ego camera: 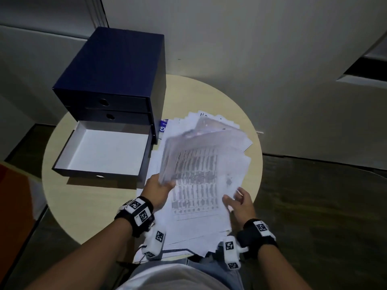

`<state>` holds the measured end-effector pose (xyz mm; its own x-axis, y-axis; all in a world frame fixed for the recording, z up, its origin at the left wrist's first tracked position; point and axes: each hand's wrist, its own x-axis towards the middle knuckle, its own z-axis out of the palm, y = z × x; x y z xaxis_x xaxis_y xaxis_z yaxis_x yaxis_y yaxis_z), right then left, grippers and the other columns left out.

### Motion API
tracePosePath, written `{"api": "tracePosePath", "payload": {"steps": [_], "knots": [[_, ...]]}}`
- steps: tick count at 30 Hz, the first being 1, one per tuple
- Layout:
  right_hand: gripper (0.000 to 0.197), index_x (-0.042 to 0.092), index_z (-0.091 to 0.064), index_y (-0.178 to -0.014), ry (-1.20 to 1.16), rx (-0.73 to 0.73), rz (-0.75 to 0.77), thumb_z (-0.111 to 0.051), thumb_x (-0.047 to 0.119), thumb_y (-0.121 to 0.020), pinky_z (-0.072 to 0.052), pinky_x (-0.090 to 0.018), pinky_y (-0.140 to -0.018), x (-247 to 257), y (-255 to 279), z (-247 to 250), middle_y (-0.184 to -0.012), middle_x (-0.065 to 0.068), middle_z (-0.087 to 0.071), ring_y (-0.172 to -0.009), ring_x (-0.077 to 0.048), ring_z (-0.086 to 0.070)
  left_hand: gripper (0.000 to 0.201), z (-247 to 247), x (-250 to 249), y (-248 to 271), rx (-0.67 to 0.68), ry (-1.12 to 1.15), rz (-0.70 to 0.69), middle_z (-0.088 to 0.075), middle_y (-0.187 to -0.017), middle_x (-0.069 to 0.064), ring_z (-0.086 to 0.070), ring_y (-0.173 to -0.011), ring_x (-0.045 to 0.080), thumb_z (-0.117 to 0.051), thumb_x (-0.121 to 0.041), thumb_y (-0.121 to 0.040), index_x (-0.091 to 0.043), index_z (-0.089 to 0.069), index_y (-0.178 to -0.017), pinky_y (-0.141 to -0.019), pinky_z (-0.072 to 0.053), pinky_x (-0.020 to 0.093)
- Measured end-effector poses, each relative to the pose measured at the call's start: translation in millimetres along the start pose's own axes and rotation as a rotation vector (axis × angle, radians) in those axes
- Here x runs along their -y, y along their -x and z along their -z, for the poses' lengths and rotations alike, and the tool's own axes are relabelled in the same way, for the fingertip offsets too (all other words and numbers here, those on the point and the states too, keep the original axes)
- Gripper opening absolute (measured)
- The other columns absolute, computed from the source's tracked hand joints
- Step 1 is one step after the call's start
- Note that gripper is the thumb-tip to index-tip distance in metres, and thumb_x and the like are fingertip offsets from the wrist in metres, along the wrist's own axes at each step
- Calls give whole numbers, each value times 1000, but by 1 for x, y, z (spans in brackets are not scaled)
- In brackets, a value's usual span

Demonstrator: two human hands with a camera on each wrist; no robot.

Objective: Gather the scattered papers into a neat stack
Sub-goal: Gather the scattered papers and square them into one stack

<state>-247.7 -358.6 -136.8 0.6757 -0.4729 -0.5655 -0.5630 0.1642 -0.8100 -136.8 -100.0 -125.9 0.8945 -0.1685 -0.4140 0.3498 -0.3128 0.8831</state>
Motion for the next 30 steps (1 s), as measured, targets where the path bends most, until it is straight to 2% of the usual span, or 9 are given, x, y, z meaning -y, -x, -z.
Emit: {"api": "tracePosePath", "payload": {"steps": [1,3,5,9,12,18,22,27,30], "knots": [[53,17,-45,-128,-28,25,9,-75,19,-84,-48,-23,-77,2,-1,5,-124,0,-59,-98,-15,-59,19,-3,-6,1,38,2,-24,-59,-77,-1,-54,-72,21,-68,-27,-83,-9,-63,-83,-70,-44,33],[92,5,-50,-132,-6,34,-11,-86,52,-61,-49,-37,-92,-3,-11,19,-131,-8,-61,-108,-23,-62,20,-14,-19,5,125,13,-51,-52,-72,-3,-49,-67,15,-69,-26,-88,-12,-57,-80,-65,-40,27],[109,-3,-47,-136,58,-5,-17,-86,59,-55,-45,-46,-102,-8,-14,26,-132,-15,-59,-118,-31,-58,15,-26,-25,11,188,34,-15,-60,-75,-7,-56,-67,8,-68,-28,-91,-15,-61,-94,-60,-43,20],[41,-5,-60,-121,139,-103,-5,-69,17,-88,-47,-47,-100,-21,-18,37,-120,-19,-67,-108,-34,-63,42,-28,3,3,-102,-371,62,-56,-130,-1,-55,-118,20,-63,-49,-87,-27,-58,-122,-94,-48,36],[36,-3,-63,-119,229,-148,-38,-68,17,-89,-49,-45,-98,-32,-20,38,-114,-19,-69,-105,-35,-64,54,-8,19,2,-295,-597,294,-34,-147,12,-32,-137,34,-62,-38,-89,-19,-45,-136,-109,-34,51],[41,0,-61,-122,216,-124,-21,-67,23,-89,-49,-43,-96,-36,-27,27,-111,-14,-69,-103,-33,-65,58,14,29,0,-337,-455,382,-47,-138,22,-48,-126,40,-68,-23,-88,0,-40,-134,-102,-44,46],[39,-3,-59,-123,287,-75,-46,-63,21,-92,-47,-38,-94,-32,-30,8,-117,-16,-67,-108,-34,-63,43,10,23,6,-222,-311,294,-64,-116,14,-60,-90,25,-68,-22,-90,-5,-52,-126,-81,-44,27],[59,-3,-46,-136,401,-72,-126,-61,32,-92,-41,-42,-108,-46,-38,-4,-138,-18,-55,-125,-34,-54,35,11,17,12,-137,-443,266,-64,-123,16,-62,-105,32,-59,-21,-96,-4,-59,-126,-82,-42,25],[64,-1,-43,-140,451,-76,-157,-60,37,-91,-40,-43,-109,-49,-43,-4,-143,-18,-51,-128,-35,-52,26,10,8,16,-165,-468,152,-67,-111,13,-59,-88,24,-51,-17,-98,-8,-63,-119,-79,-46,25]]}}
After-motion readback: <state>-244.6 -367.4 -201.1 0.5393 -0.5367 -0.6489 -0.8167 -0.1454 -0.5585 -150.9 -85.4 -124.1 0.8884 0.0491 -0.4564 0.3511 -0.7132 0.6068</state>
